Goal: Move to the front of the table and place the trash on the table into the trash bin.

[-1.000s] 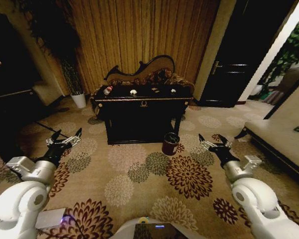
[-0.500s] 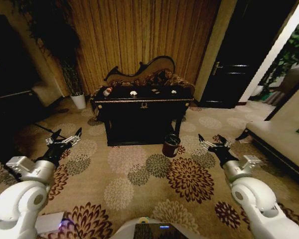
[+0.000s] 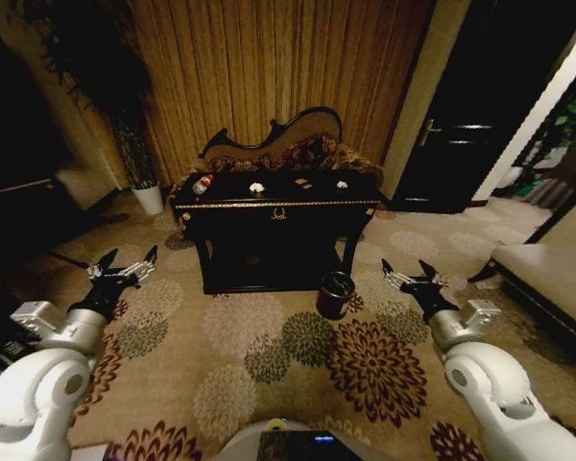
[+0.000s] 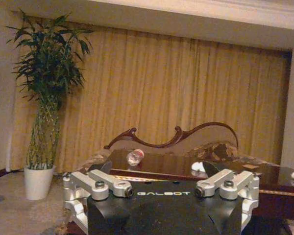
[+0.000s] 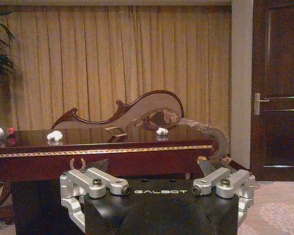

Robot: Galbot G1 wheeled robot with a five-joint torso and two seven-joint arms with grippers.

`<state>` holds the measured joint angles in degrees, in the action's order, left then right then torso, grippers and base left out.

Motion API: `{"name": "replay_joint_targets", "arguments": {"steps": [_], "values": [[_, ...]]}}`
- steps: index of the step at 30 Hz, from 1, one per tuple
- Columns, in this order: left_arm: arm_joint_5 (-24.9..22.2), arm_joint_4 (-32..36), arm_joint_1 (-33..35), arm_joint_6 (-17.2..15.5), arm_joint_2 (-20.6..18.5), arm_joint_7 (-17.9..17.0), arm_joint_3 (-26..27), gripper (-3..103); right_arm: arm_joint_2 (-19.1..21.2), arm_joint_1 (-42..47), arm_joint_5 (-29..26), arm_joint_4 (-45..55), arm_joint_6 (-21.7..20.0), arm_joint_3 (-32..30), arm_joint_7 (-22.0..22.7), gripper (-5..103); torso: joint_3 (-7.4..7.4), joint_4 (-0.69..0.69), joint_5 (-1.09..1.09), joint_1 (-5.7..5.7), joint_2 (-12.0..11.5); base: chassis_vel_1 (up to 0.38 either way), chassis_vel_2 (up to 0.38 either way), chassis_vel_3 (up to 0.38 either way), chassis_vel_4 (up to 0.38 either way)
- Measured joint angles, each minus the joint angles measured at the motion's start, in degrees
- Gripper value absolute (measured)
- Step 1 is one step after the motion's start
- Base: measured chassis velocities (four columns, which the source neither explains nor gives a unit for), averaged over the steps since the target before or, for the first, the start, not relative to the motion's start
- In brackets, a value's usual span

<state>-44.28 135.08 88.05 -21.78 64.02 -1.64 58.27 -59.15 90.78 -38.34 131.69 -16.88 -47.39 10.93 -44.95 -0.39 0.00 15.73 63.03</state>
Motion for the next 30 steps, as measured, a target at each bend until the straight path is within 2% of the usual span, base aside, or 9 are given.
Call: {"name": "replay_joint_targets", "arguments": {"steps": [16,20,25,30], "values": [[0.0,-0.1,0.1,0.2,0.0,0.4,0.1,100,-0.1,0.1,0.1,0.1,0.1,0.1,0.0,100,0.01,-0.02,0.03,-0.01,0.0,-0.222,0.221,0.219,-0.209],[0.1,-0.1,0.2,0.2,0.0,0.4,0.1,100,-0.1,0.1,0.1,0.1,0.2,0.1,-0.1,100,0.01,-0.05,-0.04,-0.01,0.0,-0.214,0.180,0.197,-0.214],[0.1,0.0,0.2,0.2,0.0,0.5,0.1,100,-0.1,0.1,0.2,-0.1,0.3,0.2,-0.1,100,0.01,0.01,0.02,-0.01,0.0,-0.179,0.219,0.223,-0.188],[0.1,0.1,0.2,0.2,0.0,0.6,0.1,100,-0.1,-0.1,0.2,-0.5,0.4,0.3,-0.1,100,0.01,-0.06,0.00,-0.02,0.0,-0.216,0.174,0.213,-0.204]]}}
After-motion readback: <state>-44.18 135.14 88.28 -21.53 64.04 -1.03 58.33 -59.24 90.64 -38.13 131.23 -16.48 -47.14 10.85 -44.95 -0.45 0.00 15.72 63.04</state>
